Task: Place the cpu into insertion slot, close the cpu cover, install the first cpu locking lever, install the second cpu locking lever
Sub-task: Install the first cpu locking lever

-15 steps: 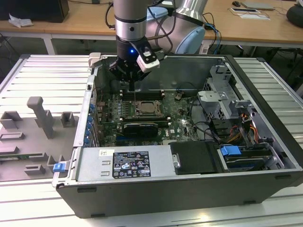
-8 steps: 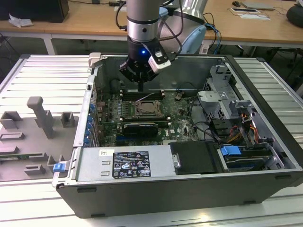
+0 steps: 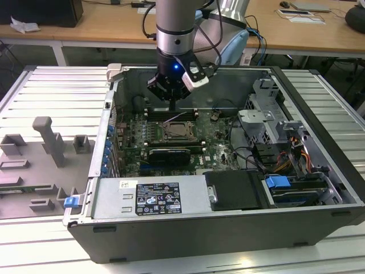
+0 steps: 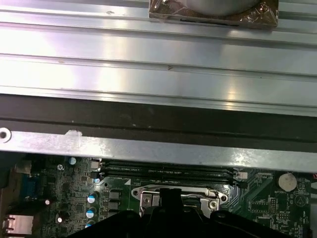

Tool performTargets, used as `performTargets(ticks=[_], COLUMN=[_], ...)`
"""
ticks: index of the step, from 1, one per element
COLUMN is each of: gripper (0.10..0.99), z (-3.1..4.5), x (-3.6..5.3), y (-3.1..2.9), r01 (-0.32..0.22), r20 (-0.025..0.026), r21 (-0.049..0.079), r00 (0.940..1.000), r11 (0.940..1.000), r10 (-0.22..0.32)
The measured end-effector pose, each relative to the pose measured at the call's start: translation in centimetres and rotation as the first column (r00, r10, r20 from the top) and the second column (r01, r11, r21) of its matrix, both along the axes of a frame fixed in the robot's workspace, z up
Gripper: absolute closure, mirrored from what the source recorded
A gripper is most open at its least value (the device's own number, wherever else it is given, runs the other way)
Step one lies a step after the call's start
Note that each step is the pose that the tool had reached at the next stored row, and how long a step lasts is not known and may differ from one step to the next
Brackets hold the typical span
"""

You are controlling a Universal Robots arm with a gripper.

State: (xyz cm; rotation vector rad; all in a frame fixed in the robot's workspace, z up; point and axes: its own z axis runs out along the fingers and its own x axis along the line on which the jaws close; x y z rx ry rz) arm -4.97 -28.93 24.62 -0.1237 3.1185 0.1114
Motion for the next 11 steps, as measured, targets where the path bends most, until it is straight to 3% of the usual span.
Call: performTargets(ticks=[2, 6, 11], gripper=[0.98, 0.98, 0.98], z=[-0.1, -0.3, -1.04], x=[0.14, 0.68, 1.23], y=[-0.01, 0.01, 0.0], r01=[-0.021, -0.021, -0.01], r20=[0.0018, 0.0028, 0.0025], r21=[0.002, 0.028, 0.029], r00=[0.9998, 0.9998, 0.9999], r11=[0.9998, 0.9994, 0.9995], r10=[0.021, 0.021, 0.01])
